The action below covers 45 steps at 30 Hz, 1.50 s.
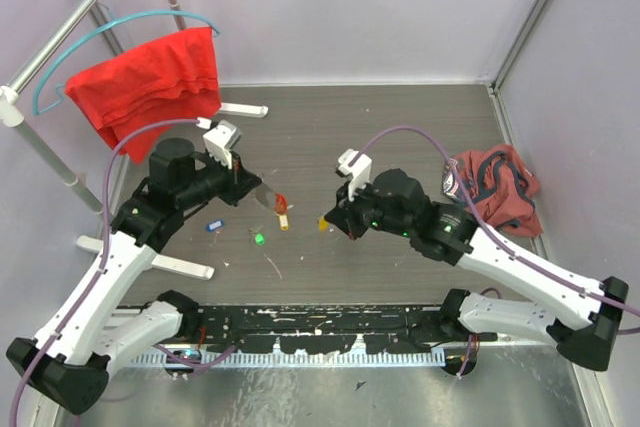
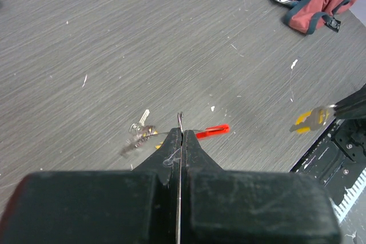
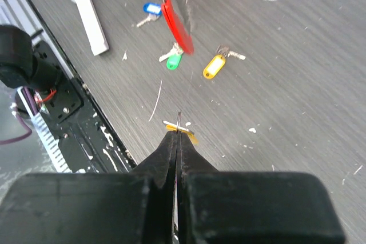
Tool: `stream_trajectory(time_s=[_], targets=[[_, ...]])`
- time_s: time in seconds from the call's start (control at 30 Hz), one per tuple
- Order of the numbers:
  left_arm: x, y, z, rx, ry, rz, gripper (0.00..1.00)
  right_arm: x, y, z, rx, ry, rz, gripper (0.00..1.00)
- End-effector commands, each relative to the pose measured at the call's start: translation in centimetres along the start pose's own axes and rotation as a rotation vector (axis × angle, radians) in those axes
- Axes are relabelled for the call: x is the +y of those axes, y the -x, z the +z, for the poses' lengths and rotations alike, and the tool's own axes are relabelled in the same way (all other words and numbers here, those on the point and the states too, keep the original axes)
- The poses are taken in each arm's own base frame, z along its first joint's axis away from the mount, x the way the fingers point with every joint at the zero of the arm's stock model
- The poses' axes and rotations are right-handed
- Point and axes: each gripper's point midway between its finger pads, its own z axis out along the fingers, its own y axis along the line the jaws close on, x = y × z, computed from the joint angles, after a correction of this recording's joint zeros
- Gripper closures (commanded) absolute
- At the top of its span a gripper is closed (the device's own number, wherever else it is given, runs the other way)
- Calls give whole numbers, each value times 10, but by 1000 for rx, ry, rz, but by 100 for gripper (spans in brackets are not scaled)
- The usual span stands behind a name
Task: Put the keys on the keyring
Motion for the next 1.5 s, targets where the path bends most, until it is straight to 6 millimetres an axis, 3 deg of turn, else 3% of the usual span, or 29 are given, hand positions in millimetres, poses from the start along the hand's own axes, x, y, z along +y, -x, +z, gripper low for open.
stream_trajectory(time_s=[0.0, 0.23, 0.57, 0.77, 0.87, 1.0, 1.2, 1.47], targets=[[-19, 37, 1, -91, -62, 64, 100, 0, 35, -25, -127, 1, -18, 99], [-65, 59, 13, -110, -124, 235, 100, 13, 47, -49, -130, 62, -77, 99], [-124, 92, 3, -201, -304, 454, 100, 1, 80, -111, -257, -53, -107, 99], [-156, 96, 3, -227, -419, 553, 100, 3, 87, -138, -214, -58, -165, 99], [-168, 91, 5, -221, -460, 579, 100, 4, 84, -139, -175, -52, -195, 99], [-177, 82, 0, -215, -495, 590, 100, 24, 87, -128, -156, 58, -205, 99], [-168, 79, -10, -241, -424, 630, 100, 42, 92, -111, -142, 162, -199, 99], [-163, 73, -15, -235, -409, 645, 100, 61, 104, -103, -204, 262, -162, 99]])
